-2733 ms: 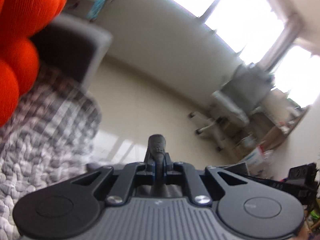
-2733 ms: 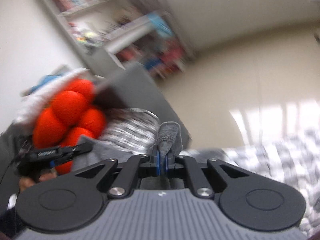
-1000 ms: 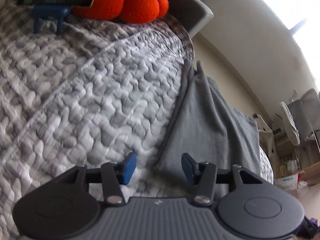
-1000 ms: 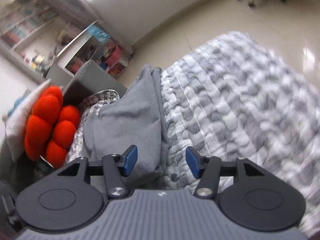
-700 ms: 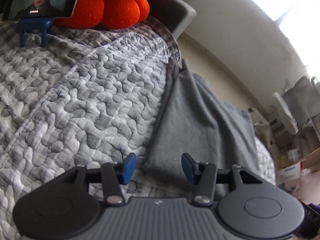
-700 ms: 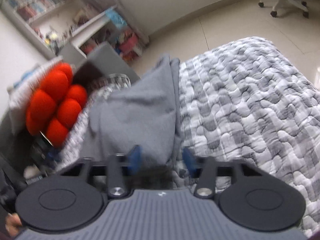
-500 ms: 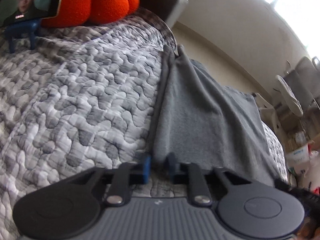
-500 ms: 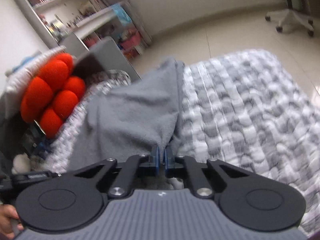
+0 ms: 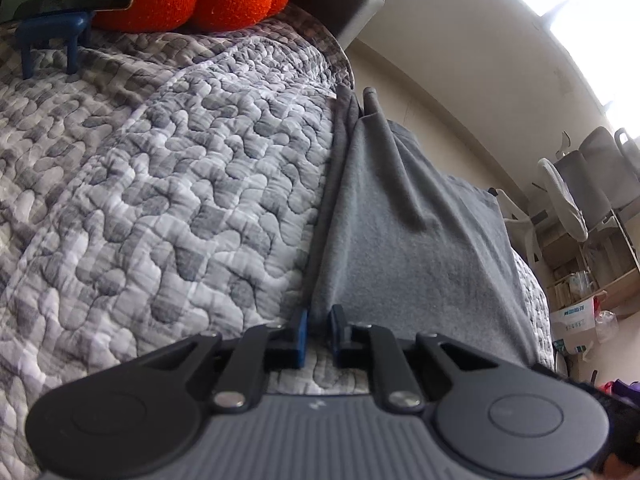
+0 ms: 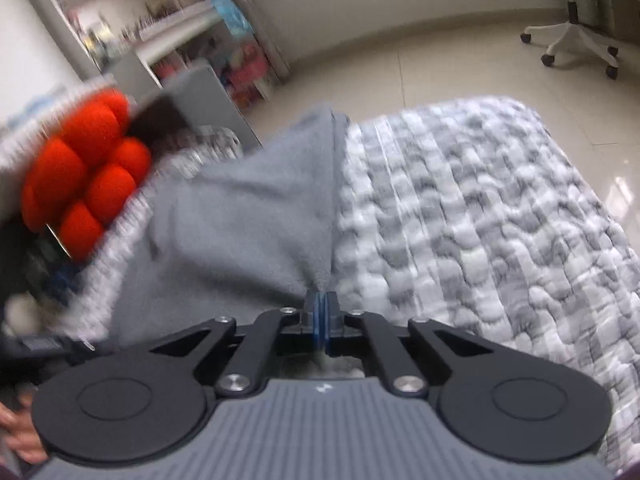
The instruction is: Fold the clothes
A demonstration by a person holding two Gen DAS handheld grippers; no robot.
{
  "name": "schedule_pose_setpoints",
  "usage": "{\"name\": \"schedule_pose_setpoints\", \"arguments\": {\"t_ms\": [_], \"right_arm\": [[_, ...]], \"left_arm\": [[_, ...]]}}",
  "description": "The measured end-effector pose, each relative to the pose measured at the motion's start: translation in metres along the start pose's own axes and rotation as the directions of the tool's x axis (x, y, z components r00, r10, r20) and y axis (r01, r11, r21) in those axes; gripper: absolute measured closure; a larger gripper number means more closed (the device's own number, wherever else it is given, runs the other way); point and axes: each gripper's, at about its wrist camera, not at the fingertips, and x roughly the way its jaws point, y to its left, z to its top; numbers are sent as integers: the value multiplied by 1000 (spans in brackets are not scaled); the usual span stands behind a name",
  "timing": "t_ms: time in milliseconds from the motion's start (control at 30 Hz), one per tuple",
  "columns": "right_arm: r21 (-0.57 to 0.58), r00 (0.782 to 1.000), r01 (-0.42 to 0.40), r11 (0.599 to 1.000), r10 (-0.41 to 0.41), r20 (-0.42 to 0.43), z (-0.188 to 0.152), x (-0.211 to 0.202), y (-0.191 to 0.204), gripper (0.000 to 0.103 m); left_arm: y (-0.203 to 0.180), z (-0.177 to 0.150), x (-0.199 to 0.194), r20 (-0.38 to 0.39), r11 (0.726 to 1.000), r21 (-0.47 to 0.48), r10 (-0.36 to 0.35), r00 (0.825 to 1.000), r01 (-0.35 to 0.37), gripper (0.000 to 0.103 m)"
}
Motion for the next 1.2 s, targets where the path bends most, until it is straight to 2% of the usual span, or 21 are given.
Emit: {"name": "schedule_pose_setpoints", "arguments": {"t_ms": [133, 167, 233, 300, 367, 500, 633, 733, 800, 867, 967, 1067, 1133, 1200], "right_arm": [[18, 1000, -16, 1000, 16, 3, 1, -6, -7, 98], [23, 1000, -6, 1000, 6, 9, 1, -9, -9, 97], [25, 999, 10, 1000, -11, 32, 3, -14, -14, 93], [55, 998, -25, 998, 22, 65, 5, -19, -19, 91], [96, 995, -71, 993, 64, 80, 7, -20, -23, 91], [86, 992, -110, 990, 105, 65, 8, -15, -20, 89], [39, 994, -105, 994, 105, 11, 5, -6, -9, 89], [-4, 994, -111, 994, 111, -11, 3, -3, 0, 87], [-40, 997, -75, 996, 74, -16, 2, -2, 4, 99], [-59, 999, -45, 997, 44, -4, 2, -5, 6, 100], [-35, 997, -60, 998, 62, 55, 5, -18, 3, 100], [-23, 998, -53, 998, 54, 37, 5, -15, -1, 100], [-36, 1000, -21, 999, 20, -23, 2, -3, 0, 98], [-51, 1000, 8, 999, -10, -28, 3, -2, 1, 96]], "left_arm": [[2, 3, -5, -1, 1000, 6, 9, 1000, -9, 82], [2, 3, -7, 6, 1000, 8, 16, 1000, -16, 78], [4, 6, -14, 36, 999, 9, 36, 999, -36, 76], [5, 8, -20, 74, 999, 12, 50, 996, -51, 69], [1, 9, -23, 96, 999, 26, 33, 995, -36, 68], [-15, 5, -24, 123, 995, 96, -38, 992, 26, 68], [-39, 1, -14, 118, 978, 199, -88, 989, 63, 67], [-48, -3, 4, 65, 968, 247, -59, 996, 41, 65], [-50, -6, 15, 28, 963, 267, -25, 999, 17, 68], [-49, -7, 15, 28, 958, 286, -14, 1000, 6, 69], [-47, -8, 15, 26, 952, 306, -2, 1000, -6, 73], [-42, -7, 12, 18, 958, 285, -5, 1000, -1, 75], [-39, -7, 9, 15, 964, 267, -12, 1000, 8, 75], [-40, -6, 8, 25, 965, 263, -21, 999, 13, 75]]}}
